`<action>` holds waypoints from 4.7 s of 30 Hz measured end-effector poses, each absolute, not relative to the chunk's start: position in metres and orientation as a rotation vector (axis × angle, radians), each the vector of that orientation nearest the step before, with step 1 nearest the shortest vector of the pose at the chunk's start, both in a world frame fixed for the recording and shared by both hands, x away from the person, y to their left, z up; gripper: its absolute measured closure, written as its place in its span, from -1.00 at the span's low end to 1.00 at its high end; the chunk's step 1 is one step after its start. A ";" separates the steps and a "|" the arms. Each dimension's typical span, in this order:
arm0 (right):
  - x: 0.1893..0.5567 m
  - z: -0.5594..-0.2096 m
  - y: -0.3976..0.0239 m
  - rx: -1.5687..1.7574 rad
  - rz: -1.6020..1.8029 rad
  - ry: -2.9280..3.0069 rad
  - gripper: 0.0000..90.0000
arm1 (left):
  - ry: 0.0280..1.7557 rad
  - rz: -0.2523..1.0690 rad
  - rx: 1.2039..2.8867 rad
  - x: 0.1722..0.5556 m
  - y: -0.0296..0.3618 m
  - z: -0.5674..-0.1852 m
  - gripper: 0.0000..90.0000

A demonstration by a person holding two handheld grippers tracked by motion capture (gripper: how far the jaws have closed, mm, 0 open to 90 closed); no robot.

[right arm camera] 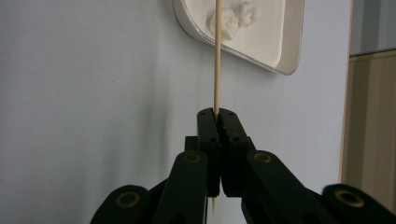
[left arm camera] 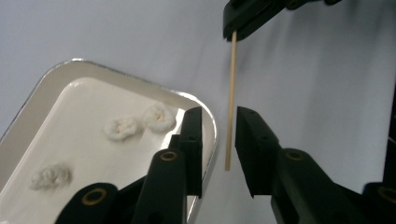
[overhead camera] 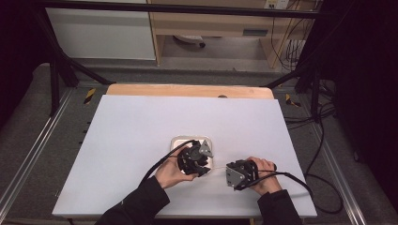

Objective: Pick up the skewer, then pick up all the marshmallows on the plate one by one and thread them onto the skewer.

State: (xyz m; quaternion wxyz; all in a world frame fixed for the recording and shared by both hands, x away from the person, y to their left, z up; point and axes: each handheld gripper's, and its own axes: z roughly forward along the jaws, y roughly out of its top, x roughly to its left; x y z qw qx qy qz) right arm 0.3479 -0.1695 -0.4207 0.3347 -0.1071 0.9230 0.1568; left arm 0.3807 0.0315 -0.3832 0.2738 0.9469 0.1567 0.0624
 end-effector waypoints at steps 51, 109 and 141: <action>0.351 -0.413 -0.194 0.127 0.606 2.374 -0.08 | 0.434 0.220 2.676 0.381 0.044 -0.392 0.98; 0.379 -0.415 -0.172 1.075 1.181 2.399 -0.97 | 0.790 0.327 2.113 0.340 0.198 -0.417 0.98; 0.410 -0.431 -0.118 0.937 1.071 2.626 0.07 | 0.797 0.322 2.093 0.342 0.202 -0.421 0.98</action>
